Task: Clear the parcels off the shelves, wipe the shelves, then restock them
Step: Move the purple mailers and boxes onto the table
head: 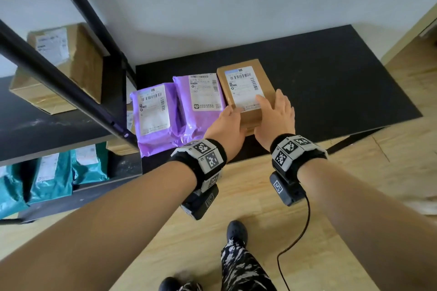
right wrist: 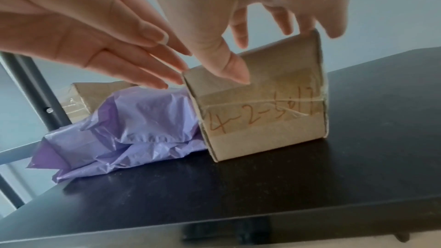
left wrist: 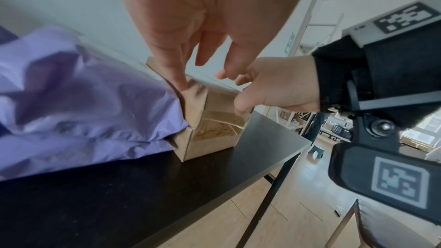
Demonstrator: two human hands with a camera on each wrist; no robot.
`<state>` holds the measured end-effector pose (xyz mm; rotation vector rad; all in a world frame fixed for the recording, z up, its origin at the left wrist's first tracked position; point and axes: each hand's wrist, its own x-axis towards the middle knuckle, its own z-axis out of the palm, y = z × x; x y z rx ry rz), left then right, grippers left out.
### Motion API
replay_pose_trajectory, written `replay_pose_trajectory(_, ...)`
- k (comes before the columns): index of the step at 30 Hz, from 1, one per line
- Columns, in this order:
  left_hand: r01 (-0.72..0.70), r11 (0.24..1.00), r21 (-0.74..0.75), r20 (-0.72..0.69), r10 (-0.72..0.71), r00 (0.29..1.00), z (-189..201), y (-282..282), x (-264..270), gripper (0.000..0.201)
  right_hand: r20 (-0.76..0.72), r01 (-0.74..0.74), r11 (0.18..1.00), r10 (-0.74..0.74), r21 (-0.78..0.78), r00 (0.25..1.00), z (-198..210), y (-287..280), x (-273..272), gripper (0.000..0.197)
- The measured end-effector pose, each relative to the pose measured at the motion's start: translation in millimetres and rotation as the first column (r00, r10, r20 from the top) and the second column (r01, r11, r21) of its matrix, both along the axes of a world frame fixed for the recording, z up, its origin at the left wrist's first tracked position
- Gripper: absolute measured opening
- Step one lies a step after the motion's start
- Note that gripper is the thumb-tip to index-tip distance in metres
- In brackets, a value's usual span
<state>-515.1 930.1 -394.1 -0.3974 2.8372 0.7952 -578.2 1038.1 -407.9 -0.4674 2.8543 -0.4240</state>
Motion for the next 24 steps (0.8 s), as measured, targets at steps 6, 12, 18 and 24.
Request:
replay_pose_trajectory(6,0.005,1.0,-0.022,-0.065,-0.007,0.998,23,-33,42,0.046,-0.064,-0.031,0.999,0.029,-0.034,0.997,23,-25,45,0.067)
replay_pose_trajectory(12,-0.029,0.999,-0.032,-0.129,0.025,0.991,43,-86,128,0.046,-0.166,-0.101,0.992,0.087,-0.077,0.982,41,-80,121,0.063)
replay_pose_trajectory(18,-0.165,0.986,0.01,-0.214,0.163,0.963,70,-166,225,0.03,-0.193,-0.257,0.935,0.212,-0.244,0.958,61,-166,212,0.053)
replay_pose_trajectory(24,-0.309,0.95,-0.05,-0.235,0.289,0.928,96,-238,282,0.054,-0.216,-0.383,0.872,0.328,-0.305,0.92,77,-237,260,0.055)
